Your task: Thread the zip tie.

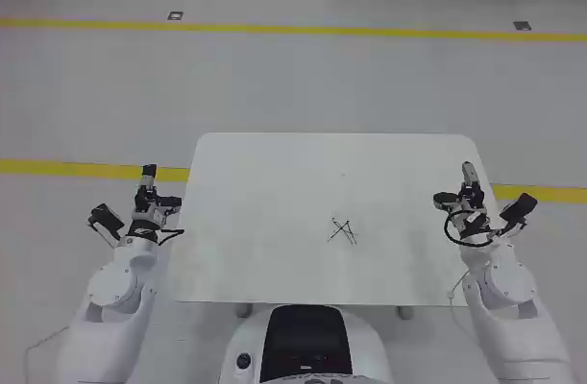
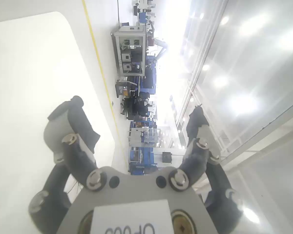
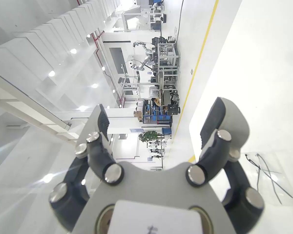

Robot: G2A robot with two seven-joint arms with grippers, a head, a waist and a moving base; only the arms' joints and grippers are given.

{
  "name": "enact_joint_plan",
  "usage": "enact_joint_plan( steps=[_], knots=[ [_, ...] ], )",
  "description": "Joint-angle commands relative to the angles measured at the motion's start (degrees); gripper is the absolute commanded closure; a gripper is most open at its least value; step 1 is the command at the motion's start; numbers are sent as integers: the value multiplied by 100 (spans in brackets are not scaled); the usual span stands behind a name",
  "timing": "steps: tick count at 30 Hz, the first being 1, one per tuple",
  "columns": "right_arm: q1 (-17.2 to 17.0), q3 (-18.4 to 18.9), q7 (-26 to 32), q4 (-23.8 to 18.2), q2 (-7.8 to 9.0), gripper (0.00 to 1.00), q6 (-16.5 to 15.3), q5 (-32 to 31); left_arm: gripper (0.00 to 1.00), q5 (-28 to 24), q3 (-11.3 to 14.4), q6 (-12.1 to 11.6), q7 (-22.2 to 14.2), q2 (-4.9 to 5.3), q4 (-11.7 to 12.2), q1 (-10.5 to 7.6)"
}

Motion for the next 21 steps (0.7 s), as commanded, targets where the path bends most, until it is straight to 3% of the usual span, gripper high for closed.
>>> enact_joint_plan(
  steps=[1,2,12,21],
  knots=[
    [0,0,0,0,0,22,0,0,22,0,0,0,0,0,0,0],
    [21,-15,65,-48,7,0,13,-111,0,0,0,0,0,0,0,0],
    [522,-152,1363,-284,132,0,832,-1910,0,0,0,0,0,0,0,0],
    [557,-160,1479,-290,141,0,840,-1994,0,0,0,0,0,0,0,0]
  ],
)
